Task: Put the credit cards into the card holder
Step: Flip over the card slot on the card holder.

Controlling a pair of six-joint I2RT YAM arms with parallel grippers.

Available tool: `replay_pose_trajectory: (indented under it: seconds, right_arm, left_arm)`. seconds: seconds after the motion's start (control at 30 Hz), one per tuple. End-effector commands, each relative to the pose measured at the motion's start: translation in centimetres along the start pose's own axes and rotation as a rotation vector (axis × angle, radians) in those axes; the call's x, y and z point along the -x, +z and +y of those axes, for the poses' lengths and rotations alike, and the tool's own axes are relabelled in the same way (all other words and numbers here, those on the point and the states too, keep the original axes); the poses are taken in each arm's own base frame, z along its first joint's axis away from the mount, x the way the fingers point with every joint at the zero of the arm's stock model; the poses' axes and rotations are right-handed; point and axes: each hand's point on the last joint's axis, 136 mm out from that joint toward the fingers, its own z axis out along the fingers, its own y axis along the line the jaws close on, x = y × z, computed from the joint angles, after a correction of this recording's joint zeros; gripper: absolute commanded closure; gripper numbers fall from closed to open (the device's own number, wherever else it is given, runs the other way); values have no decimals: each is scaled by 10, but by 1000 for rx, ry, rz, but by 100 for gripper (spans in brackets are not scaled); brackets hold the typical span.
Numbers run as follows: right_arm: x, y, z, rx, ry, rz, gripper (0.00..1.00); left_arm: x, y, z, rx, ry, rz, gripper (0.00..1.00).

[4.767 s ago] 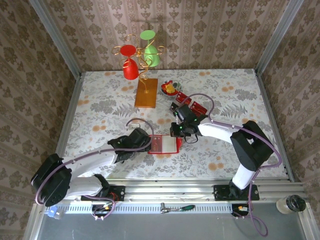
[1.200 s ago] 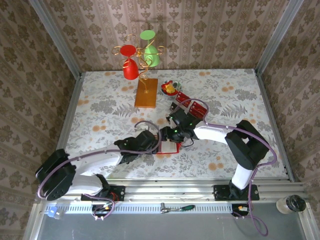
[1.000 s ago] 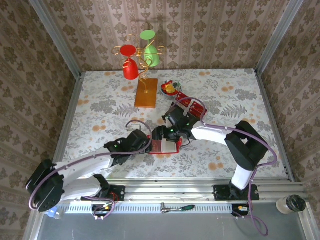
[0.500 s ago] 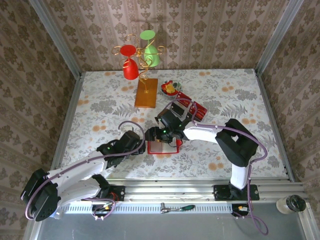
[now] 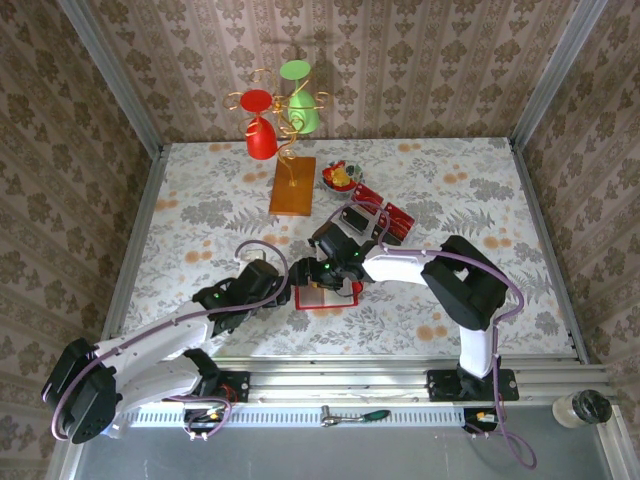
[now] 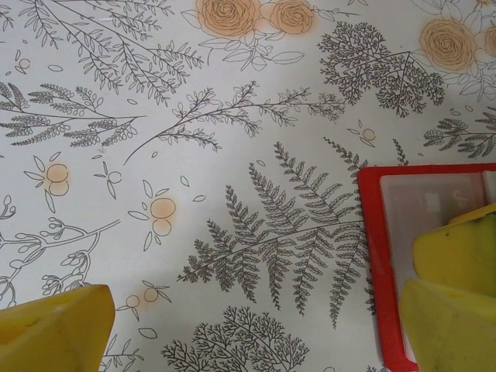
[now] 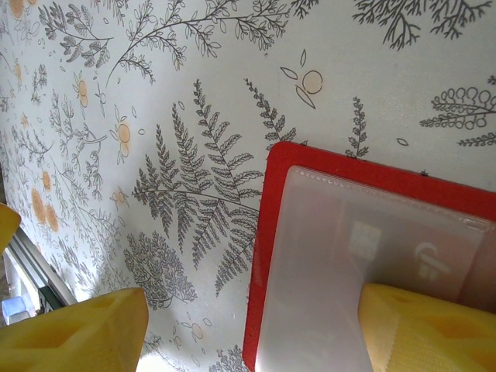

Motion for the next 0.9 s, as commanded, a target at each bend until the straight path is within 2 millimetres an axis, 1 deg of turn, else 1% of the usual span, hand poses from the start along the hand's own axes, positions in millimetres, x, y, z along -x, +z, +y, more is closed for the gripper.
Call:
replay_pose_trajectory:
  seconds: [0.0,0.1,0.23,0.33,0.43,0.53,0.63,0.67,0.77,0.87]
  right_arm:
    - [-17,7,-3,6,7,65,27]
    - [-13,-1,0,9,-7,52,27]
    - [-3,-18,0,4,-19,14,28]
    - [1,-28,-3,1,-20,-5,30]
    - [2,-33,-9,-10,-17,-12,33]
    - [0,-35,-13,-17,-21,-11,43]
    - [-3,-34,-17,-21,-19,-8,62]
    - [-4,-33,-18,-20,-17,-6,67]
    - [-8,-28,-22,-18,-5,1,75]
    - [-10,-23,-25,-21,2,8,78]
  left_arm:
    - [5,1,-1,-6,-15,-16,4]
    - [5,2,-2,-7,-15,-17,4]
    - [5,3,-4,-9,-16,-15,4]
    - [5,5,-6,-13,-15,-9,4]
    - [4,7,-8,-16,-14,-3,4]
    - [5,9,-11,-18,-8,2,4]
    - [8,11,-15,-27,-5,2,4]
    - [8,11,-16,-28,-5,2,4]
    - [9,13,-19,-33,1,6,4]
    - [10,14,-22,-37,5,8,3]
